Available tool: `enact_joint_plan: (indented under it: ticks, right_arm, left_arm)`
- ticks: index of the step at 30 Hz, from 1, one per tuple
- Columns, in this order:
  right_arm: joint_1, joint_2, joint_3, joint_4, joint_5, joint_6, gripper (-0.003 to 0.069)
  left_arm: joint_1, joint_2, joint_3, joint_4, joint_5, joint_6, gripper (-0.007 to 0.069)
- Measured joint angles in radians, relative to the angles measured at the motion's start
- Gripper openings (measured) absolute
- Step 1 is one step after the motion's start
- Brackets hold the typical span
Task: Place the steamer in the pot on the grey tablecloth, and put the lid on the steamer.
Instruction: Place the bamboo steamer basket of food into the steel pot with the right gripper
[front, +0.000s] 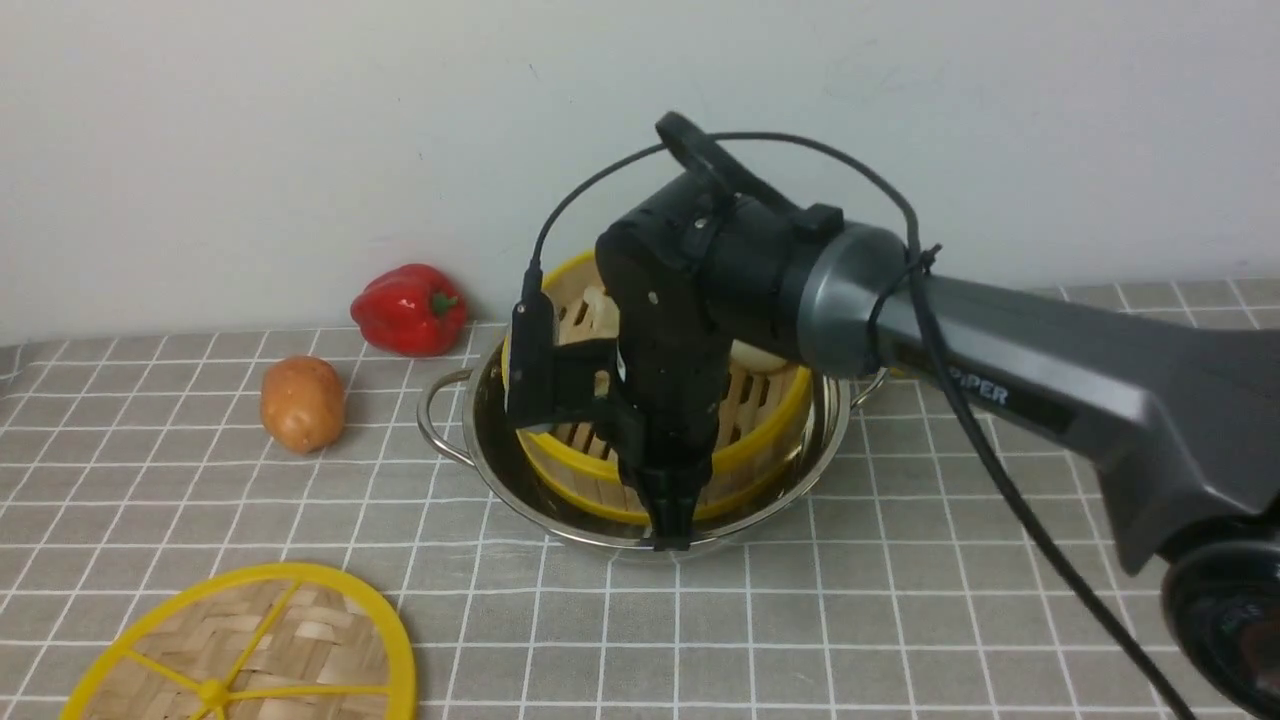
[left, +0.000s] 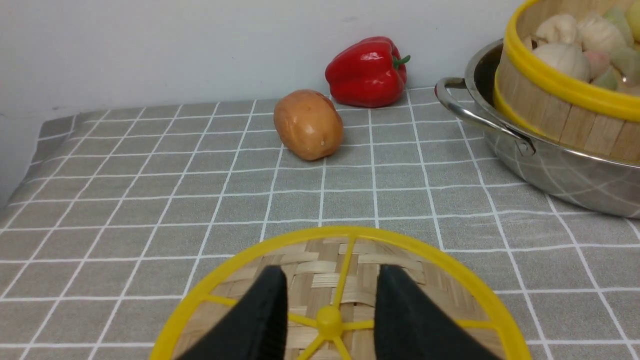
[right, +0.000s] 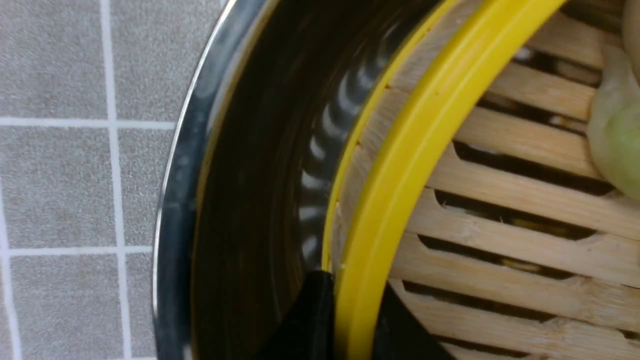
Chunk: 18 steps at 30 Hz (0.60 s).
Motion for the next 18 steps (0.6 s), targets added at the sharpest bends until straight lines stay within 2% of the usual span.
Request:
enact_joint_plan:
  ticks: [11, 14, 18]
  right_arm:
    - [0.0, 0.028, -0.002, 0.031, 0.008, 0.017, 0.0066]
    - [0.0, 0.024, -0.002, 0.031, 0.017, 0.018, 0.0111]
    - [0.0, 0.006, -0.01, 0.013, 0.015, 0.027, 0.0312]
  left_arm:
    - [0.0, 0.0, 0.0, 0.0, 0.0, 0.0, 0.0242]
    - [0.0, 0.0, 0.0, 0.0, 0.0, 0.0, 0.0242]
    - [0.0, 0.0, 0.0, 0.0, 0.0, 0.0, 0.0242]
